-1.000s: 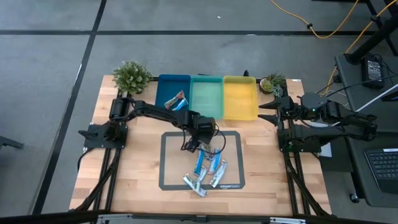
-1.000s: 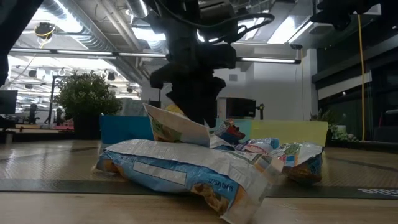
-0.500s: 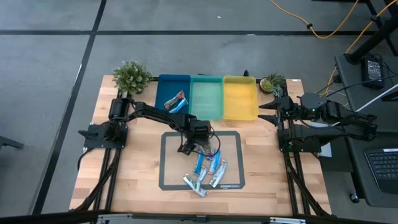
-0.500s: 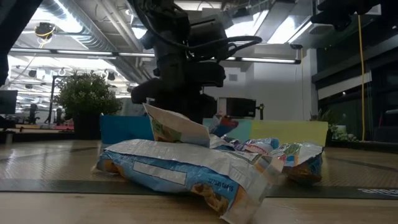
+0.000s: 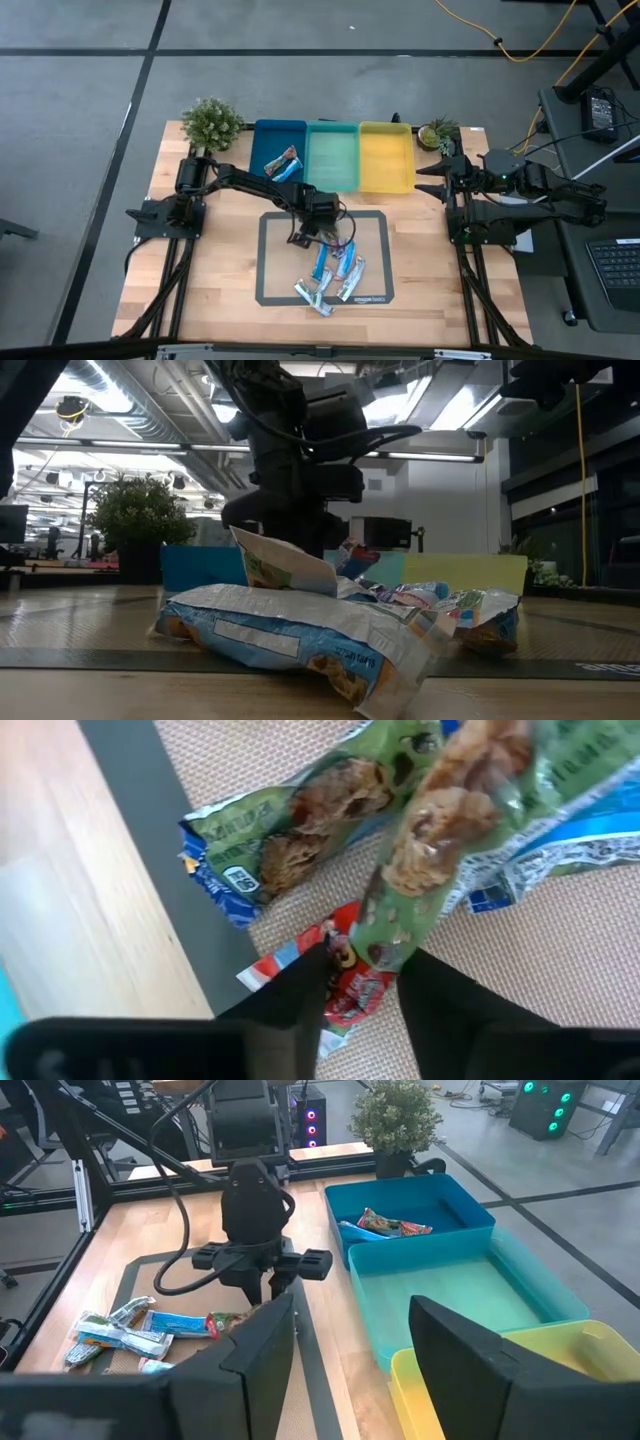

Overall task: Pick and place Granola Bars by type
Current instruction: Put the red granola bar into the blue bin

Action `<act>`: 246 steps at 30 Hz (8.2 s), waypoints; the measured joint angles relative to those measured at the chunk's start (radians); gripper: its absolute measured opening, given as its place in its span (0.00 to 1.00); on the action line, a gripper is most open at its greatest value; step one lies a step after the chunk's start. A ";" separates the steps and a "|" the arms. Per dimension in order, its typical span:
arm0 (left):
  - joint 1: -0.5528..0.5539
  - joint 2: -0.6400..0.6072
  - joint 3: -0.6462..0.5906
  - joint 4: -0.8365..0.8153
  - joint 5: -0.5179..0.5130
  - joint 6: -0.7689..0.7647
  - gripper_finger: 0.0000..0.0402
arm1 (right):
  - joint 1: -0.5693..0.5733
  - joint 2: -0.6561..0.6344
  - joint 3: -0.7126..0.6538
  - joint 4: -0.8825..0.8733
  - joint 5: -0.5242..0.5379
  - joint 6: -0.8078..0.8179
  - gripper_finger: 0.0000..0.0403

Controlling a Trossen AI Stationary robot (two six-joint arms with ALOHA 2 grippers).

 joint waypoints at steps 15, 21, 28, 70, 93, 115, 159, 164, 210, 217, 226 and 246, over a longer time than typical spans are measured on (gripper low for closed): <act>0.004 -0.133 0.122 -0.220 -0.045 -0.104 0.04 | 0.001 0.000 0.000 0.000 0.000 -0.001 0.50; 0.004 -0.282 0.133 -0.167 -0.077 -0.211 0.04 | 0.000 0.000 0.000 -0.001 0.000 -0.001 0.50; -0.003 -0.368 0.133 -0.150 -0.154 -0.264 0.04 | 0.000 0.000 0.000 -0.002 0.000 -0.004 0.50; 0.409 -0.540 0.134 -0.173 -0.268 -0.471 0.04 | 0.000 0.000 0.000 -0.003 0.000 0.004 0.50; 0.704 -0.457 0.133 -0.343 -0.257 -0.350 0.04 | 0.000 0.000 0.000 -0.003 0.001 0.007 0.50; 0.726 -0.192 0.132 -0.363 -0.174 -0.281 0.04 | 0.000 0.000 0.000 -0.006 0.001 0.007 0.50; 0.734 -0.103 0.133 -0.376 -0.178 -0.231 0.40 | 0.000 0.000 0.000 -0.011 0.001 0.002 0.50; 0.671 -0.228 0.133 -0.372 -0.125 -0.244 0.41 | 0.000 0.000 0.000 -0.011 0.001 0.000 0.50; -0.015 -0.341 0.134 -0.236 -0.039 -0.198 0.11 | 0.000 0.112 0.000 0.046 -0.135 -0.100 0.50; -0.031 -0.348 0.133 -0.237 -0.039 -0.294 0.01 | 0.001 0.298 0.000 0.143 -0.273 -0.187 0.45; -0.031 -0.408 0.132 -0.279 -0.094 -0.349 0.00 | 0.088 0.486 0.000 0.208 -0.420 -0.349 0.21; 0.015 -0.612 0.133 -0.324 -0.175 -0.345 0.00 | 0.287 0.977 0.189 0.214 -0.112 -0.521 0.64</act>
